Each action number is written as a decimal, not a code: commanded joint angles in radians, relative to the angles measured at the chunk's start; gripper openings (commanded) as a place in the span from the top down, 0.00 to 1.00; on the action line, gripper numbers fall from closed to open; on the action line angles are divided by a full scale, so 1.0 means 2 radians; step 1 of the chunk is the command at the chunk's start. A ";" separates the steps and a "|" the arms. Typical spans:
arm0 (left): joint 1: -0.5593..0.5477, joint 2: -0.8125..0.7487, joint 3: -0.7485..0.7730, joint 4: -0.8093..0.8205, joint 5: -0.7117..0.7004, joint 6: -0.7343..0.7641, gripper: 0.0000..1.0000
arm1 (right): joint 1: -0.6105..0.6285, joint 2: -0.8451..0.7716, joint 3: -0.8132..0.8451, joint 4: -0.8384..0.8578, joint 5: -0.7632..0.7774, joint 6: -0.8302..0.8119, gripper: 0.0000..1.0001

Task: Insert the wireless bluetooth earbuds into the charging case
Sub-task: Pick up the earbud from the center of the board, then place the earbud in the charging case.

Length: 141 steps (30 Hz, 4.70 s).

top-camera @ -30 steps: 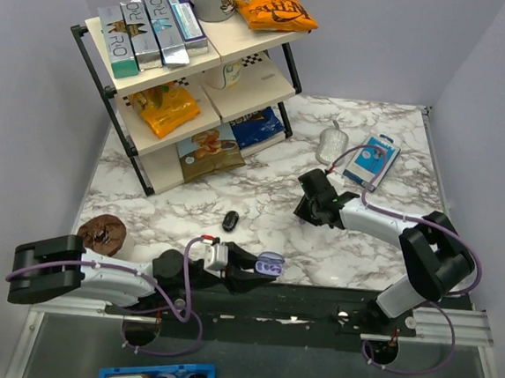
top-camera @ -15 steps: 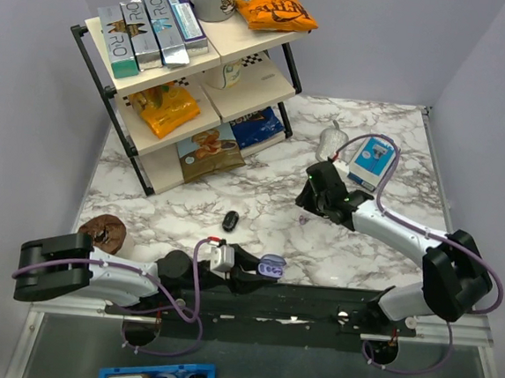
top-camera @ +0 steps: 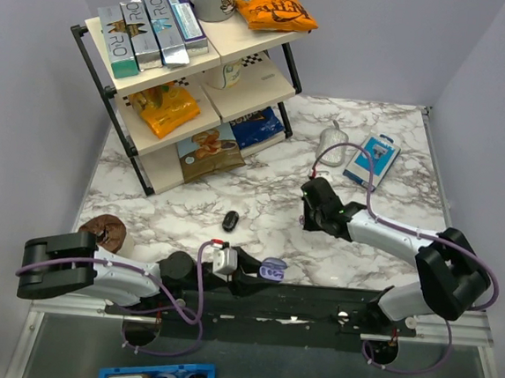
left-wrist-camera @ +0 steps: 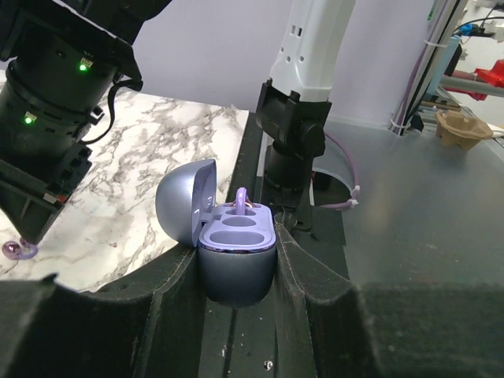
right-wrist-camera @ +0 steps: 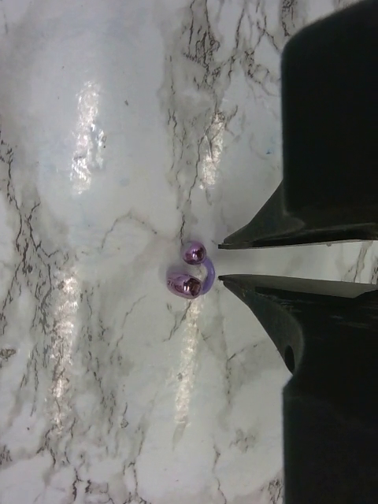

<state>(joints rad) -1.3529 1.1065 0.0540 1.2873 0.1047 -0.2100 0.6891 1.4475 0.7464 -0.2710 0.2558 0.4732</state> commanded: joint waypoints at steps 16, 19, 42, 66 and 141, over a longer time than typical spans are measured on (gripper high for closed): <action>-0.012 0.002 -0.035 0.031 -0.016 0.007 1.00 | 0.033 0.036 0.023 0.026 0.006 -0.056 0.66; -0.013 0.010 -0.035 0.039 -0.016 0.006 1.00 | 0.033 0.037 0.027 0.029 0.009 -0.066 0.65; -0.015 0.027 -0.036 0.053 -0.019 0.007 1.00 | 0.032 0.093 0.043 0.037 0.020 -0.068 0.71; -0.014 0.023 -0.029 0.034 -0.016 0.008 1.00 | 0.033 0.059 0.067 -0.026 0.062 -0.070 0.99; 0.107 -0.136 0.153 -0.418 0.234 0.122 1.00 | 0.034 -0.267 0.154 -0.223 -0.619 -0.148 0.99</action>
<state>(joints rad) -1.1469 0.8444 0.3233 0.6270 0.4892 -0.0345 0.7517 0.9092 1.0512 -0.7544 -0.9180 0.1677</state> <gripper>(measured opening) 0.416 0.013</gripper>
